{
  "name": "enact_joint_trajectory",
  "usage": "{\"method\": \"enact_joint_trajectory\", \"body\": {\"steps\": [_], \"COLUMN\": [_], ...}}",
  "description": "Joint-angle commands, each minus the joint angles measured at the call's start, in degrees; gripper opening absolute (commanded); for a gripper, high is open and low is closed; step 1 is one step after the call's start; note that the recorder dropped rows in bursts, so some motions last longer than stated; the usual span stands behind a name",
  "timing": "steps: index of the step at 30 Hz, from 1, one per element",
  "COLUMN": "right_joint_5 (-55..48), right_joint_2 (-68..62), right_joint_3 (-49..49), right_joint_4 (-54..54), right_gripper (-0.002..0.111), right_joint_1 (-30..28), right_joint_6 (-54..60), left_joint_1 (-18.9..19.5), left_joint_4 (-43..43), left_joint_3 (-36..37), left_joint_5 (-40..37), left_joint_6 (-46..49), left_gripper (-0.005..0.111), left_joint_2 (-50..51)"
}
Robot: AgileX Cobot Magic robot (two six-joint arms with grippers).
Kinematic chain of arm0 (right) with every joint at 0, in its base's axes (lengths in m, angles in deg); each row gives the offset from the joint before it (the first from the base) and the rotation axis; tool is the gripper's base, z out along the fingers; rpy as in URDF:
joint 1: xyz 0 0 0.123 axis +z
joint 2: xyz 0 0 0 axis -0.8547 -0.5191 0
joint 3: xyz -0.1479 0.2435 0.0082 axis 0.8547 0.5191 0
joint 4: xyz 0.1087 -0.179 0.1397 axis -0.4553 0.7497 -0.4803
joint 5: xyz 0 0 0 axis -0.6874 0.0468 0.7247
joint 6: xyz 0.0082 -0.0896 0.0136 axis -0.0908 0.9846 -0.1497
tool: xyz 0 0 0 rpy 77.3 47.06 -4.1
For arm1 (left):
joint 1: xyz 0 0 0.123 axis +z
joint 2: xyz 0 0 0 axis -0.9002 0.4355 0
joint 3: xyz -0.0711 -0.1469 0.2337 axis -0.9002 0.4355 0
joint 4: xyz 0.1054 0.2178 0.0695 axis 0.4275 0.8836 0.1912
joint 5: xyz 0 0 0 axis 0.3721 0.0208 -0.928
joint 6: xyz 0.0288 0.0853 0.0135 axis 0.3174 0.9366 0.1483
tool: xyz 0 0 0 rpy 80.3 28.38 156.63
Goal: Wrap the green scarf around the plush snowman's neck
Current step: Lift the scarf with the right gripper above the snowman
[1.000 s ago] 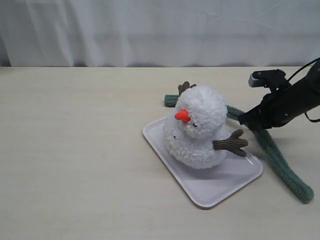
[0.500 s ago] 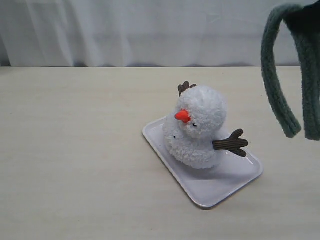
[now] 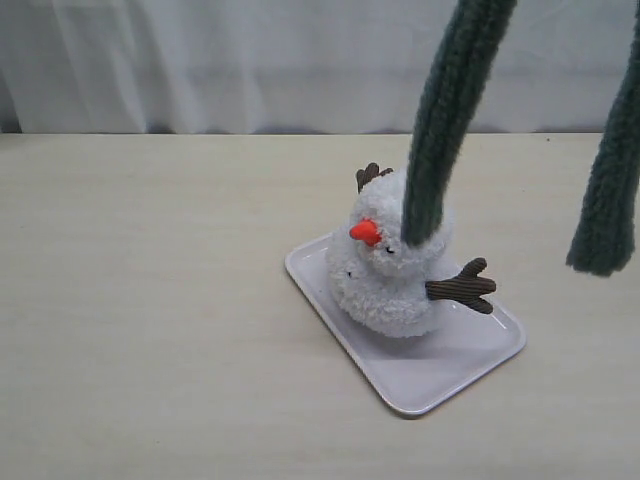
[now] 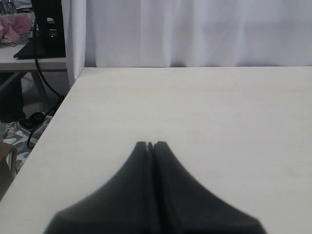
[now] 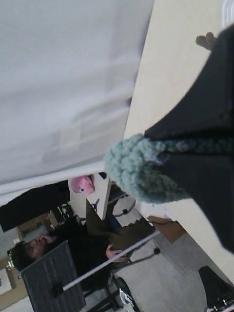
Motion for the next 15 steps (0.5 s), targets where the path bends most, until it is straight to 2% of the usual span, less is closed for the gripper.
{"method": "enact_joint_trajectory", "body": {"steps": [1, 6, 15], "right_joint_5": [-2.5, -2.1, 6.6], "right_joint_2": [-0.6, -1.7, -9.6], "right_joint_3": [-0.1, -0.1, 2.0], "right_joint_4": [-1.0, -0.7, 2.8], "right_gripper": [0.004, 0.004, 0.004], "right_joint_1": [0.0, 0.0, 0.0], "right_joint_6": [0.2, 1.6, 3.5], "left_joint_1": [0.1, 0.1, 0.1], "left_joint_4": [0.0, 0.0, 0.0], "left_joint_3": [0.2, 0.2, 0.2], "left_joint_5": [0.9, 0.9, 0.9], "left_joint_6": [-0.4, -0.4, -0.4], "left_gripper": [0.000, 0.000, 0.000], "left_joint_2": [-0.2, -0.2, -0.2]}}
